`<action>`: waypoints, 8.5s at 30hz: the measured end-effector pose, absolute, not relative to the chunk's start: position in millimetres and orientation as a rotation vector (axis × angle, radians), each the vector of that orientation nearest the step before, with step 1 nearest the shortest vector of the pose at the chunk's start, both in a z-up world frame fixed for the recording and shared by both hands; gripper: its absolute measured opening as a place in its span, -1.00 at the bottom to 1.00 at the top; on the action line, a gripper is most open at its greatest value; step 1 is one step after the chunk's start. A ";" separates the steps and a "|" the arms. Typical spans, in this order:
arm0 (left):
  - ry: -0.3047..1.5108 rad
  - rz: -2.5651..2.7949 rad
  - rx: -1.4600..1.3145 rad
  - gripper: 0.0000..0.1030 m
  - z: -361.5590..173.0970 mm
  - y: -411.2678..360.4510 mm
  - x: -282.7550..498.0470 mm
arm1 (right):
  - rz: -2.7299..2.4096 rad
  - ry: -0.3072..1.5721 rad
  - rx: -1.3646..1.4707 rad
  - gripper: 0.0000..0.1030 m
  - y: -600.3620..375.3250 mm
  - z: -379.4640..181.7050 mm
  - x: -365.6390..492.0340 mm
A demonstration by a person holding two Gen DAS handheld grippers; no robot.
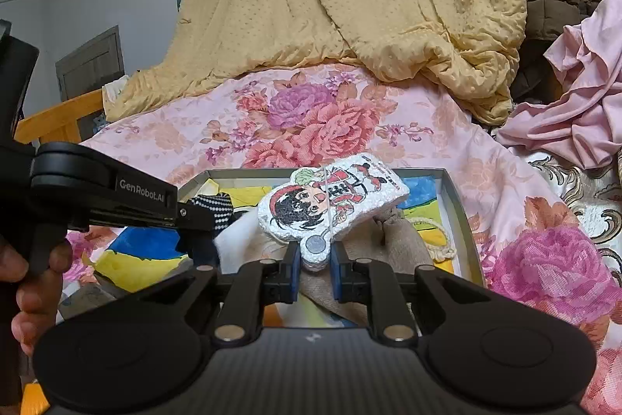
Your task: Organize soft objects
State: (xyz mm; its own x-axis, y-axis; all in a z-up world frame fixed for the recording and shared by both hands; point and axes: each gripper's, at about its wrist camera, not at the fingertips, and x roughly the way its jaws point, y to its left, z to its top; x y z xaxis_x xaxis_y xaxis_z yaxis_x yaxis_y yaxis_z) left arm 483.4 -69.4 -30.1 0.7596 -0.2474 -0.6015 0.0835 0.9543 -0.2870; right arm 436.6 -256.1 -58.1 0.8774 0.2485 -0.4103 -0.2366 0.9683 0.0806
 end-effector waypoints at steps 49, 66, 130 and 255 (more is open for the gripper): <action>0.394 -0.157 -0.240 0.89 70.0 -42.7 270.0 | 0.125 0.107 0.178 0.99 -295.1 31.5 247.9; 0.412 -0.204 -0.105 0.98 54.5 -3.4 173.9 | 0.102 0.161 0.167 0.99 -262.4 4.1 152.8; 0.653 -0.127 -0.109 0.98 -35.8 44.3 174.1 | 0.341 0.447 -0.357 0.99 -150.4 -72.6 160.9; 0.584 -0.249 -0.025 -0.28 18.0 -9.3 362.6 | 0.304 0.094 -0.003 -0.80 -208.8 -12.5 315.3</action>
